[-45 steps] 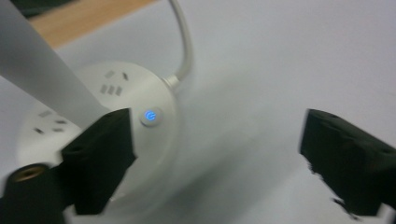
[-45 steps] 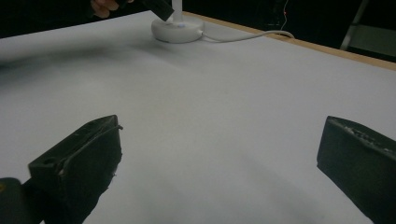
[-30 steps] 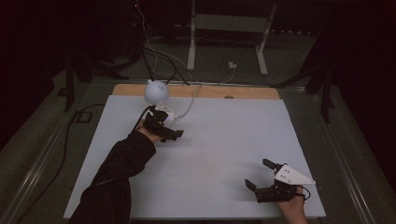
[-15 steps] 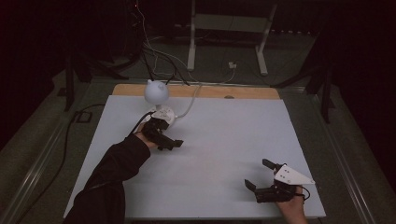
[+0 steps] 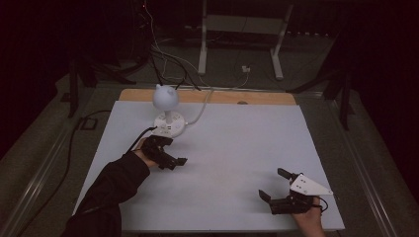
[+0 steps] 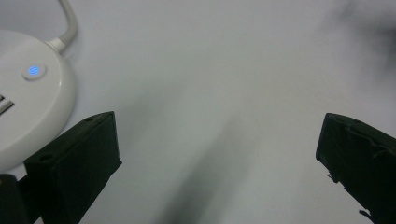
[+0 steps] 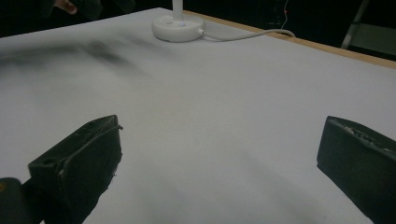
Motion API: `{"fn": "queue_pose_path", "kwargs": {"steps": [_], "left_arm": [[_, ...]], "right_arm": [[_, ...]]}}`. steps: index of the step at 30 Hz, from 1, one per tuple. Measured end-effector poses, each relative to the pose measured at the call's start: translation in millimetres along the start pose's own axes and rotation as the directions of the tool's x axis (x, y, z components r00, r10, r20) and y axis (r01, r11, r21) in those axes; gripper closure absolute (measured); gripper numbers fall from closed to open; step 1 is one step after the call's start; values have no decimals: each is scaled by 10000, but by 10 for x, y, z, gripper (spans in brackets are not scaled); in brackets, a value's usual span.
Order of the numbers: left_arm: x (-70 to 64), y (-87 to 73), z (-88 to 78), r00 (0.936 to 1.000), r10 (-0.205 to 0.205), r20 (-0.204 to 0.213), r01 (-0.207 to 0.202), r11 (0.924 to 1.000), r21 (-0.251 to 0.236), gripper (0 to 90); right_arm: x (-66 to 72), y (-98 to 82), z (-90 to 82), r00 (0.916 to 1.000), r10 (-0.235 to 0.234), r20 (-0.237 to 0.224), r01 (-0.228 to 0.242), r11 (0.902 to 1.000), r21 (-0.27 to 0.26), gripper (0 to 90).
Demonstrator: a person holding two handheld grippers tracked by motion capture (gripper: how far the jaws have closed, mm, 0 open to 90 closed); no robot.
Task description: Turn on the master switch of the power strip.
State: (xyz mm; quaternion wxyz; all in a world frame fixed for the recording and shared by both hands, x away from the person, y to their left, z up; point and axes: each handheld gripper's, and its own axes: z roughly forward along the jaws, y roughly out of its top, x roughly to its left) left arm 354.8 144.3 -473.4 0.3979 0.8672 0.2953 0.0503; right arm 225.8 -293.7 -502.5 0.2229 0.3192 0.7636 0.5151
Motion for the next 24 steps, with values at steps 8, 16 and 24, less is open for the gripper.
{"fn": "queue_pose_path", "kwargs": {"steps": [8, 16, 24], "left_arm": [[-99, -213, -96, 10000, 56, 53, -56, 10000, -42, 1], [-177, -404, -191, 9998, 187, 42, -186, 9998, -70, 1], [-251, -625, -281, 9996, 269, 40, -268, 9994, -203, 1]], "right_arm": [[19, 8, -1, 10000, -79, -5, 79, 10000, -18, 0], [15, 8, -3, 10000, -76, 8, 76, 10000, -13, 0], [18, 5, 4, 10000, -65, 15, 64, 10000, 39, 0]]}}
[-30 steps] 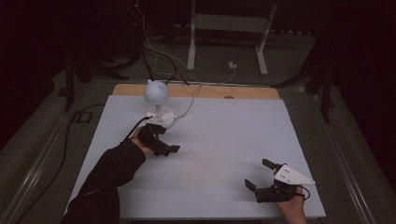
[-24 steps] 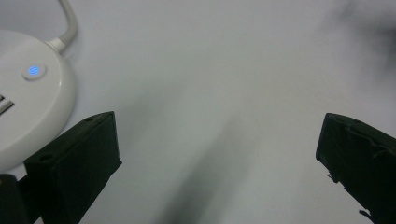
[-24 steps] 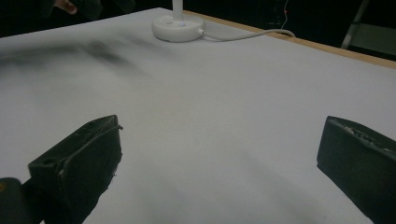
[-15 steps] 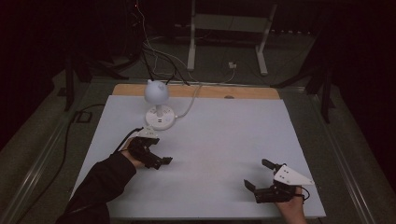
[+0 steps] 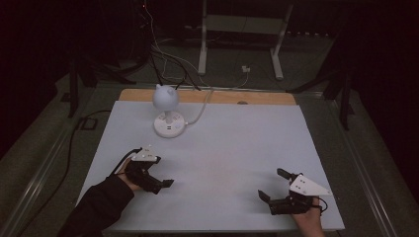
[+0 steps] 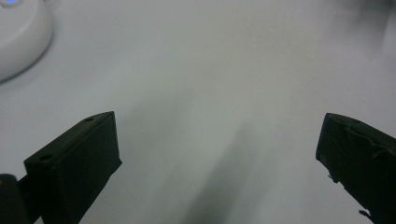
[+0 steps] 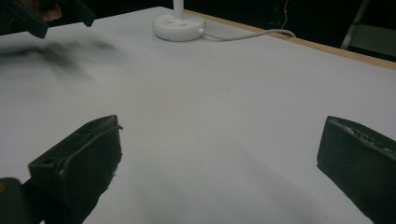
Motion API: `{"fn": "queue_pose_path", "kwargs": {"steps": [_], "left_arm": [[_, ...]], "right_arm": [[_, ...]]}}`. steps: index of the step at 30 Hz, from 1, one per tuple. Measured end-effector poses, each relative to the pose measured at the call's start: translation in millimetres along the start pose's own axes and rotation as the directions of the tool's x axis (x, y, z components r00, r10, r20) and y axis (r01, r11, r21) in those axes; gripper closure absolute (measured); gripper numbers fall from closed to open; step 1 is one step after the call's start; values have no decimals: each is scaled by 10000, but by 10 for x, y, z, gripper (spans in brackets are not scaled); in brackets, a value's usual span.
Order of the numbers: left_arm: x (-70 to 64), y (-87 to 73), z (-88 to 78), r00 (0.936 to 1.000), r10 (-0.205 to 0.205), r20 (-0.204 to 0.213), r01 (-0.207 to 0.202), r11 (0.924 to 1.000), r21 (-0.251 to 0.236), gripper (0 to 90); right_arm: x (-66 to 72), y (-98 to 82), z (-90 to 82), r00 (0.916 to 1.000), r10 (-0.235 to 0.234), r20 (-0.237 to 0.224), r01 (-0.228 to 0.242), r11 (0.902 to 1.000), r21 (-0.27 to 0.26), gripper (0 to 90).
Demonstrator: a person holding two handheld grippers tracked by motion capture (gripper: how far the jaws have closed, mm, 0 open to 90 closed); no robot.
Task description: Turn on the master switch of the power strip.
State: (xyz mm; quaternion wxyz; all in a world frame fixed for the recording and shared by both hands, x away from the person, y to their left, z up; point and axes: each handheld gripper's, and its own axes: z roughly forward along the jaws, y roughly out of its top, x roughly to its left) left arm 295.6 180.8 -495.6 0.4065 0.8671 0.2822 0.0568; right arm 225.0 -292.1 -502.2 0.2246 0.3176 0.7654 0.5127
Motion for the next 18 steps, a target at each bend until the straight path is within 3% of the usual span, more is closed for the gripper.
{"fn": "queue_pose_path", "kwargs": {"steps": [9, 18], "left_arm": [[-117, -183, -79, 9999, 159, 52, -157, 9994, -305, 1], [-183, -378, -122, 9997, 216, 107, -213, 9994, -289, 1]], "right_arm": [[1, -3, 8, 10000, -16, 5, 16, 10000, 43, 0], [-1, -4, 7, 10000, -11, 12, 11, 10000, 33, 0]]}}
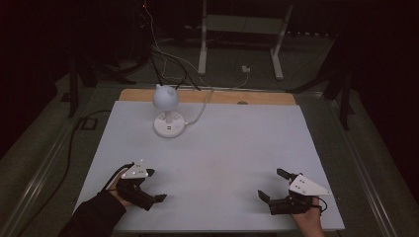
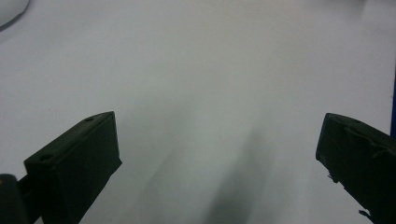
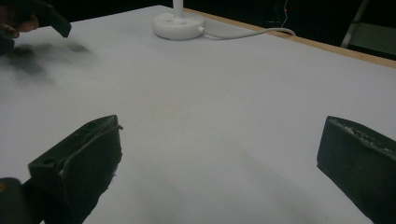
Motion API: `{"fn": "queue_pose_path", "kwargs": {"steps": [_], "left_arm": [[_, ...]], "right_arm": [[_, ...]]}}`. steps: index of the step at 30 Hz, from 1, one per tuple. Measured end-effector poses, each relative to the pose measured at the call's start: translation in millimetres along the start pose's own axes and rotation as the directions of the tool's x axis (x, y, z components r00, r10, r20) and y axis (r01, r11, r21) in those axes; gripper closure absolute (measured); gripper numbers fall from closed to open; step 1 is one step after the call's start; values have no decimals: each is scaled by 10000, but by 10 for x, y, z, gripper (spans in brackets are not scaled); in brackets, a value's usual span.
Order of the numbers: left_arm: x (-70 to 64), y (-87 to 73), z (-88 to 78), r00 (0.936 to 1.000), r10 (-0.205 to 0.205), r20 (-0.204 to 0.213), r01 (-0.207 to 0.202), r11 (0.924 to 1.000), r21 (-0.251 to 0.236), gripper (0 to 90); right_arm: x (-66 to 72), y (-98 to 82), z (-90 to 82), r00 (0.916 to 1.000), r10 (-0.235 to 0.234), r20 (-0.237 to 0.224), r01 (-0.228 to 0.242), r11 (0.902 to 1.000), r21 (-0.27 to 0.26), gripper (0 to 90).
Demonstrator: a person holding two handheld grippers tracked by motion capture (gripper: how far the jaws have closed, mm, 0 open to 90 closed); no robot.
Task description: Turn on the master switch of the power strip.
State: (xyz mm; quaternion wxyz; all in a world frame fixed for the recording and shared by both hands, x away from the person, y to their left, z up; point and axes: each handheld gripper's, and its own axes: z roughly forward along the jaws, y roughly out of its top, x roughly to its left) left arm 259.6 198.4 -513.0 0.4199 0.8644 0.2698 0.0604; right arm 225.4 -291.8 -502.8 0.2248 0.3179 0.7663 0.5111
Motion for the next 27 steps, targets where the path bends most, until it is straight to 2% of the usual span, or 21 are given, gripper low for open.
{"fn": "queue_pose_path", "kwargs": {"steps": [9, 18, 27], "left_arm": [[-81, -181, -65, 9999, 26, -161, -26, 10000, 18, 2], [-126, -342, -131, 9988, -239, -435, 250, 9994, 249, 2], [-109, -335, -144, 9984, -206, -524, 214, 9997, 131, 2]], "right_arm": [[-4, -4, 5, 10000, 49, -46, -49, 10000, 33, 0], [-8, -8, 9, 9999, 69, -92, -69, 10000, 71, 0], [-9, -10, 25, 9998, 91, -162, -89, 9999, 119, 0]]}}
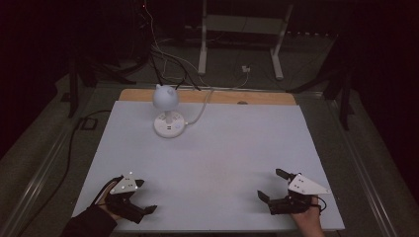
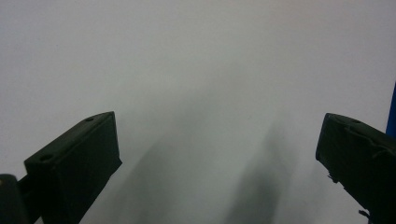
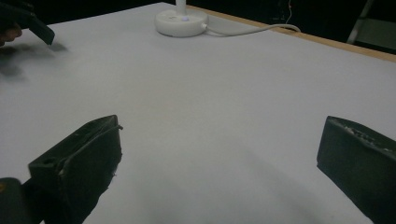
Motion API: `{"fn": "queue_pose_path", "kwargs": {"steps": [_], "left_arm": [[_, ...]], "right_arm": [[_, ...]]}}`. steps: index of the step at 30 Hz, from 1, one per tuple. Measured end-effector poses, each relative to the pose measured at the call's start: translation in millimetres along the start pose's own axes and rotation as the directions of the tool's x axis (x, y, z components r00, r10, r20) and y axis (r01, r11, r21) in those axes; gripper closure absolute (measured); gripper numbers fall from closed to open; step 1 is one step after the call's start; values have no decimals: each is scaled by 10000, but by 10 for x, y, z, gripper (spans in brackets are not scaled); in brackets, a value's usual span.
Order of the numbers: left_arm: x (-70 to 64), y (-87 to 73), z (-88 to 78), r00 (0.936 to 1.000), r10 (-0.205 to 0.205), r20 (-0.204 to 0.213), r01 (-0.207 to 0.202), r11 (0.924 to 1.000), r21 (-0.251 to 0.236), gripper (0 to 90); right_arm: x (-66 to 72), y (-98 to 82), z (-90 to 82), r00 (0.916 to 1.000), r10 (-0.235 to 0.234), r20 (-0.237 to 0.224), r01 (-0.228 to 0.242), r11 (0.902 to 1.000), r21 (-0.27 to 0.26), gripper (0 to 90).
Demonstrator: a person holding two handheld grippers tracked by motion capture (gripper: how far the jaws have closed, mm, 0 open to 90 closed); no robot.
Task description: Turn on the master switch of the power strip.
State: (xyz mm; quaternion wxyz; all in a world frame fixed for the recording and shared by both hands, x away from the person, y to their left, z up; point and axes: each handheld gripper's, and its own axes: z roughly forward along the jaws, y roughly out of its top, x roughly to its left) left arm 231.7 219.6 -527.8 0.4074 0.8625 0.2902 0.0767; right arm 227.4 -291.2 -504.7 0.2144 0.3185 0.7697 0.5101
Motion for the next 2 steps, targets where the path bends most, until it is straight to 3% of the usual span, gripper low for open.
{"fn": "queue_pose_path", "kwargs": {"steps": [2], "left_arm": [[-5, 7, 0, 10000, 35, 5, -35, 10000, -34, 2]], "right_arm": [[-1, -1, 1, 10000, 0, 2, 0, 10000, 9, 0]]}}
